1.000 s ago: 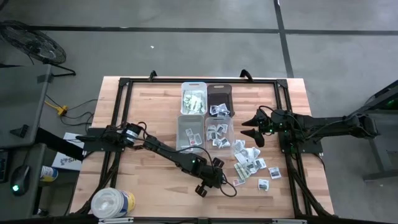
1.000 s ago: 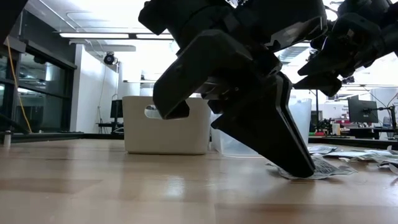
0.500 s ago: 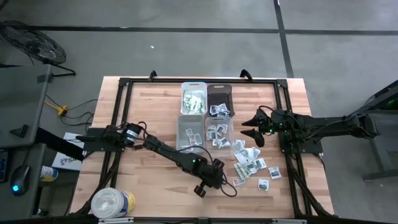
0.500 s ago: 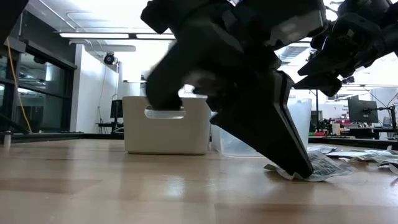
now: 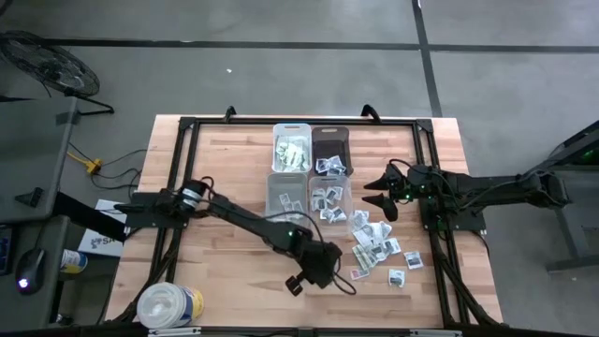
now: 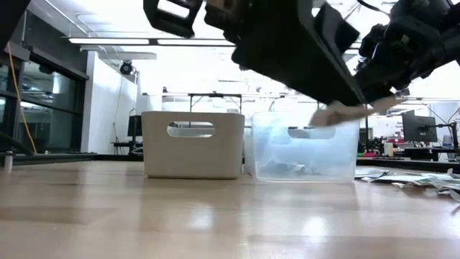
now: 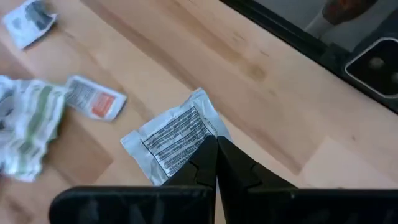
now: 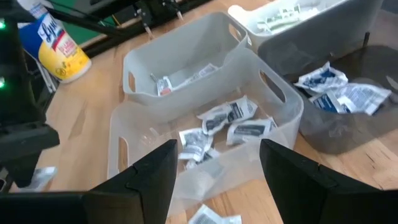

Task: Pick & Place First Aid Supplies
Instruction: Put the gray towelette pack into the transparent bin

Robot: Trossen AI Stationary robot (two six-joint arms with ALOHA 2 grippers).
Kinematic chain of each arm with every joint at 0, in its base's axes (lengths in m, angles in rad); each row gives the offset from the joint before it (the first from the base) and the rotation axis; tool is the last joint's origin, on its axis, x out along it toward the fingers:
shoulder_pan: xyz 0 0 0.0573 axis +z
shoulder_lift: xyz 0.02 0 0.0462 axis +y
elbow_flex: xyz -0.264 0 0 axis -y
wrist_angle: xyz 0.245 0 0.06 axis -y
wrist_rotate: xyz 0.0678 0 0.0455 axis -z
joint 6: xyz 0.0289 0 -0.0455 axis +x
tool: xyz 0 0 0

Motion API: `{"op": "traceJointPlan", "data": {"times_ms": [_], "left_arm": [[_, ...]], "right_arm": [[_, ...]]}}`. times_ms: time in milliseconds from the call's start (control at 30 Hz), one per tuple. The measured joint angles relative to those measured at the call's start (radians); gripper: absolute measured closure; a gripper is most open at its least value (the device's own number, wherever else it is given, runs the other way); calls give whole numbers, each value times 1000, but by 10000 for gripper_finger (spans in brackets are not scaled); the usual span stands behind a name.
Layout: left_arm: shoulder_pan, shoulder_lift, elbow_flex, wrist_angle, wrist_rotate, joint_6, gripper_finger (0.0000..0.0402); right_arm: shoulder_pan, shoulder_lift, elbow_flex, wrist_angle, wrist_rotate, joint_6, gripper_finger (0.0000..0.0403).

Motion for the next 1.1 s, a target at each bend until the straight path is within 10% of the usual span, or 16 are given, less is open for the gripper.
{"op": "traceJointPlan", "data": {"times_ms": [767, 1100], "left_arm": [[143, -152, 0, 46, 221, -24, 401], [237, -156, 1, 373, 610, -214, 401]], "right_arm": [[0, -4, 0, 3, 2, 0, 181], [0, -4, 0, 3, 2, 0, 181]]}}
